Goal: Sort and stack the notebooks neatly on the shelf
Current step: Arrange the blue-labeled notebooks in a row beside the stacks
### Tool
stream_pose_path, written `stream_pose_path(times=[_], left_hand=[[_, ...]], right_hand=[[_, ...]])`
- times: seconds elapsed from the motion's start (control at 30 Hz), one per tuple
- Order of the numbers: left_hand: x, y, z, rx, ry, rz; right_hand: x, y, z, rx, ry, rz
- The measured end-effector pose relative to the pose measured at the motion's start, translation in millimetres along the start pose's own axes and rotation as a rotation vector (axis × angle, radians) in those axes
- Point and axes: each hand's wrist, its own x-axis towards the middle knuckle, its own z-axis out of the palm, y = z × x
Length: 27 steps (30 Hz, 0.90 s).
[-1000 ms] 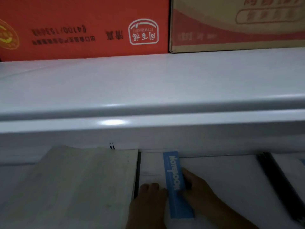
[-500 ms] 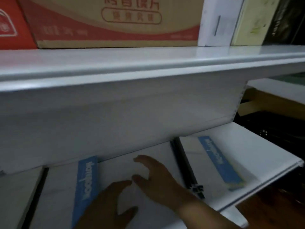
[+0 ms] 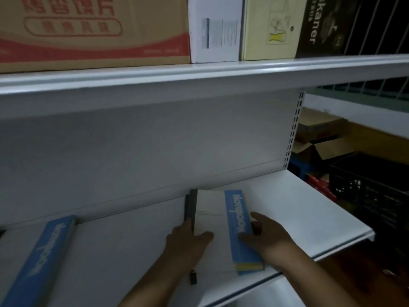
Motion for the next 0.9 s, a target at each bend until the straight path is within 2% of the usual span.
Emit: stream_pose_path(times=[0.1,0.17,0.23,0.3,0.37,0.47,0.6,0.67,0.8,0.9], left_hand=[[3,1,-12,-0.408,0.013,-0.078],[10,-1,-25,-0.558,-0.01,-0.183],[8,4,-28,-0.668,-0.102,-0.261],[3,8,-22,-0.567,-0.181,-0.273],[4,8,-13,-0.454,-0.149,-0.212],[-7,5,-7,-0.418,-0.019,-0.038],[-43,-1,-27,-0.343,0.192,0.223],[-57,-8,-50,-0.322,0.316,0.232],[-71,-38,-82,-0.253,0.538,0.124],[-70,-60,-80,-0.371,0.536,0.072]], right_hand=[[-1,11,-1,0.124,-0.024,-0.004],[-3,18,0,0.216,-0.039,-0.028],[-4,23,1,0.318,-0.065,-0.037],[-6,28,-1,0.398,-0.098,-0.053],[-7,32,-5,0.435,-0.113,-0.069],[-4,18,-13,0.527,-0.133,-0.091],[0,-25,5,0.498,-0.074,-0.276],[0,-43,29,0.473,-0.058,-0.382],[-3,-60,83,0.433,-0.172,-0.474],[-2,-64,96,0.411,-0.206,-0.523]])
